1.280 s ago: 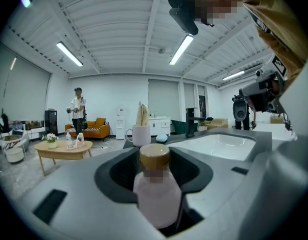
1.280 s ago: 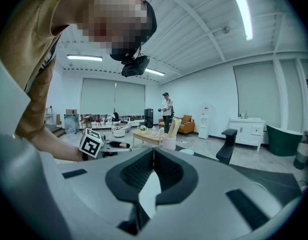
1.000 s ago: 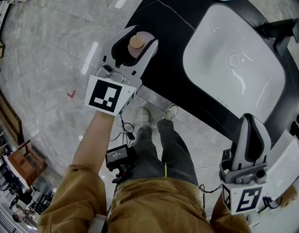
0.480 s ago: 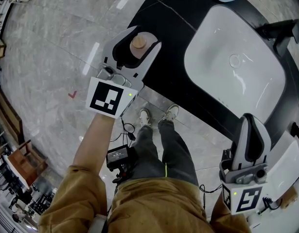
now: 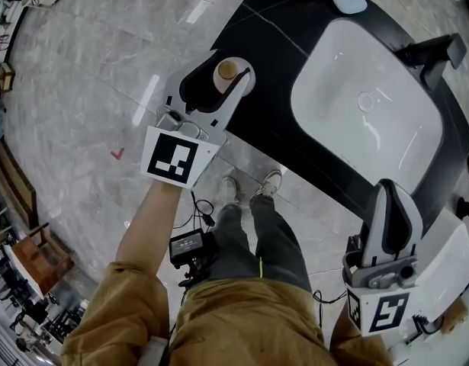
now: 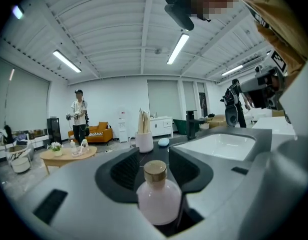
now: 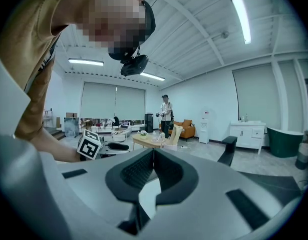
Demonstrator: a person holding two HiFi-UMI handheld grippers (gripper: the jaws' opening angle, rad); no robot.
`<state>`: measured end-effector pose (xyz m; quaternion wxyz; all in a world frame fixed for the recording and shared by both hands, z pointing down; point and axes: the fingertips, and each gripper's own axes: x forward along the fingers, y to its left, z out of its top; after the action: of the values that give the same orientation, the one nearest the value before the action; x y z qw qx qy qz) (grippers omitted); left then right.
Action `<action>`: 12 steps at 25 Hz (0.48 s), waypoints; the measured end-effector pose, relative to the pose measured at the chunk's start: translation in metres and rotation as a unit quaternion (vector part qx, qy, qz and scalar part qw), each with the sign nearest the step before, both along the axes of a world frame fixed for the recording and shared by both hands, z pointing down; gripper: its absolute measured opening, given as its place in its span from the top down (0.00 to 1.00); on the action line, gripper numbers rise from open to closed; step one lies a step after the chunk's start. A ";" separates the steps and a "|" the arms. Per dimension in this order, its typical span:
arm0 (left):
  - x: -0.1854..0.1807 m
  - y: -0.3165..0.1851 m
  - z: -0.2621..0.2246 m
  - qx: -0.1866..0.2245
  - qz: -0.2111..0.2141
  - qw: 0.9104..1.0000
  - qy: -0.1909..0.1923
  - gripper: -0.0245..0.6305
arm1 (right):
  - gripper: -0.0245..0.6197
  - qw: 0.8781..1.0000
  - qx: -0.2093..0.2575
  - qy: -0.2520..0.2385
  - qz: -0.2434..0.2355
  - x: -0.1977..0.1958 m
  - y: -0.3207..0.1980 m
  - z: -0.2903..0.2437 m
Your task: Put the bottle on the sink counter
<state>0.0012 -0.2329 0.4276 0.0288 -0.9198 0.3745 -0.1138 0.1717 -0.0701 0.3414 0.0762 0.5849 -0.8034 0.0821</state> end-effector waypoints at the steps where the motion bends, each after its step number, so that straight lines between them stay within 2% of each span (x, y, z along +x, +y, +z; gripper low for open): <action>1: 0.000 0.001 -0.002 0.002 0.000 1.000 0.001 0.69 | 0.95 1.000 0.002 0.001 0.000 0.000 0.001 -0.002; 7: 0.002 0.008 -0.014 0.008 0.004 1.000 0.005 0.70 | 0.95 1.000 0.012 0.005 0.000 -0.002 0.006 -0.013; 12: -0.002 0.014 -0.026 0.013 -0.002 1.000 0.009 0.75 | 0.95 1.000 0.023 0.008 -0.001 -0.004 0.010 -0.025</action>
<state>-0.0012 -0.2188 0.4019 0.0374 -0.9194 0.3783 -0.1008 0.1677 -0.0605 0.3168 0.0694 0.5862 -0.8050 0.0589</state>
